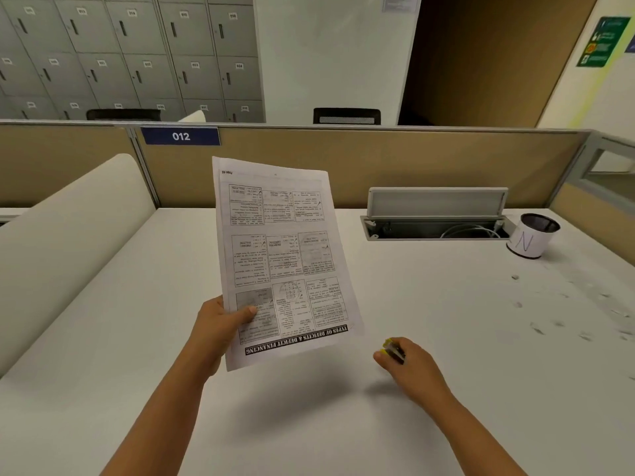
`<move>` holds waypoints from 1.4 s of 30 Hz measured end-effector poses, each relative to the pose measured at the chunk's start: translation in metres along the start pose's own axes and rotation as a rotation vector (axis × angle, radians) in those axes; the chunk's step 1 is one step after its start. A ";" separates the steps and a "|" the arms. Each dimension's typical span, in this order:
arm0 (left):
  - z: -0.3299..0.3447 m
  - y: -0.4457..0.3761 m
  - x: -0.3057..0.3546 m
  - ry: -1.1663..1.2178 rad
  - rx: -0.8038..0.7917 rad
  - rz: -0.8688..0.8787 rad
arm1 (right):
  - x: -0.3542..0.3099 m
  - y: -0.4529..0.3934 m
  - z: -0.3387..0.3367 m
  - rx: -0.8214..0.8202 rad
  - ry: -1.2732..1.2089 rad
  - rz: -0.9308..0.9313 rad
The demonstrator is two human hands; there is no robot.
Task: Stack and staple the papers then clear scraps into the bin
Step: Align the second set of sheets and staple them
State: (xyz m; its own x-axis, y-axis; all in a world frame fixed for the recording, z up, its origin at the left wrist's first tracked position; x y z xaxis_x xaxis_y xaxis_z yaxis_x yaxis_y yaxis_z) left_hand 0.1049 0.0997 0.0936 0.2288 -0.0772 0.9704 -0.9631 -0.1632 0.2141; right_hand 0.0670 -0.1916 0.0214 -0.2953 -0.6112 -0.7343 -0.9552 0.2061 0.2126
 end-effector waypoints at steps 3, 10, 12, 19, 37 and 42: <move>0.003 0.000 0.001 -0.009 -0.010 -0.002 | 0.012 -0.004 0.005 0.081 0.234 -0.059; 0.006 0.001 0.003 -0.026 -0.033 -0.016 | 0.025 -0.008 0.013 0.138 0.573 -0.112; 0.006 0.001 0.004 -0.037 -0.039 -0.017 | 0.026 -0.009 0.013 0.134 0.620 -0.116; 0.003 -0.001 0.018 -0.120 -0.078 0.006 | 0.021 -0.015 0.008 0.034 0.586 -0.109; -0.006 0.005 0.109 -1.119 -0.055 0.430 | -0.098 -0.013 -0.091 0.298 -0.028 -0.406; -0.003 0.012 0.116 -1.163 -0.081 0.499 | -0.083 -0.010 -0.073 -0.034 -0.168 -0.388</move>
State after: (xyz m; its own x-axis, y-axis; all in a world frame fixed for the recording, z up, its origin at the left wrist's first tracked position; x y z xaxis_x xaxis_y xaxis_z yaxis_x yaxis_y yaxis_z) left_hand 0.1191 0.0919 0.2094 -0.2112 -0.9347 0.2858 -0.9767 0.1902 -0.0997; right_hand 0.0992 -0.1985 0.1272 0.0916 -0.5047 -0.8584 -0.9958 -0.0419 -0.0817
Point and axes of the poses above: each hand's wrist, its own y-axis away from the middle knuckle, its own z-axis out of the palm, x = y × z, the point moved 1 cm from there along -y, towards the middle knuckle, and after that the axes turned 1 degree about y, right-handed, at the moved point
